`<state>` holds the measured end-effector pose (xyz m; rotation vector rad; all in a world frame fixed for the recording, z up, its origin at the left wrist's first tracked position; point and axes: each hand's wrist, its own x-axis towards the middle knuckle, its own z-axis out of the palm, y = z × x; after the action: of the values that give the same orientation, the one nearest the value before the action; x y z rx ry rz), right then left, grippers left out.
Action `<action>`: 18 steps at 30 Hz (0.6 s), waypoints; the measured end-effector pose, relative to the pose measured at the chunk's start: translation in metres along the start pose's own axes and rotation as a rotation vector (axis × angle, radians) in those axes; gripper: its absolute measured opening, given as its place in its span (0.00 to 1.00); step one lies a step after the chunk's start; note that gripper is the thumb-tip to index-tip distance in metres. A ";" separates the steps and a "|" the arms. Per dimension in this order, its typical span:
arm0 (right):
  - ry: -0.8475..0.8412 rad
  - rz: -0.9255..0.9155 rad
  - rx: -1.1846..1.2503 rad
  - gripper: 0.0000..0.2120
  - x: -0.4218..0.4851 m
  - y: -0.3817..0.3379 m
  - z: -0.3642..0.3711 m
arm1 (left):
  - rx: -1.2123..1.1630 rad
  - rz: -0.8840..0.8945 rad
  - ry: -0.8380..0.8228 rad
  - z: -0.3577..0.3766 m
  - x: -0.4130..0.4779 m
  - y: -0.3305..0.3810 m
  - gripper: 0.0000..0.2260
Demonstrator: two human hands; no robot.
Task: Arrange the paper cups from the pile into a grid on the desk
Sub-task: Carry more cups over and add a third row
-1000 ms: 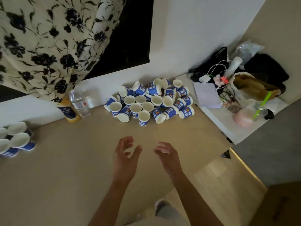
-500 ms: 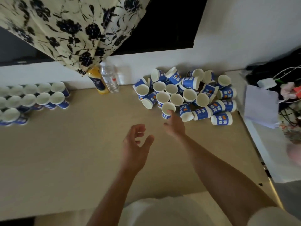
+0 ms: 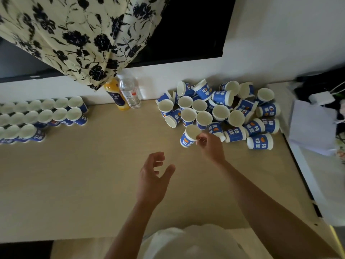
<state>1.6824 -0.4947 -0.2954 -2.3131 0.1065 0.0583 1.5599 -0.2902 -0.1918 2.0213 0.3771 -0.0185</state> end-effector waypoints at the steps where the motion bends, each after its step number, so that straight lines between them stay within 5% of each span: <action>1: -0.037 -0.022 0.065 0.03 -0.006 -0.002 -0.009 | 0.033 -0.003 -0.017 0.005 0.002 0.000 0.18; 7: -0.310 -0.126 0.298 0.03 -0.045 -0.021 -0.062 | 0.214 0.061 -0.138 0.036 0.013 0.012 0.36; 13: -0.337 -0.133 0.501 0.03 -0.061 -0.023 -0.084 | 0.137 0.140 -0.128 0.062 0.015 0.029 0.28; 18: -0.234 -0.019 0.629 0.16 -0.041 -0.011 -0.081 | 0.069 0.063 -0.081 0.060 0.009 0.032 0.26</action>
<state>1.6436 -0.5451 -0.2296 -1.6650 -0.0172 0.2481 1.5862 -0.3537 -0.1937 2.0928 0.2647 -0.0744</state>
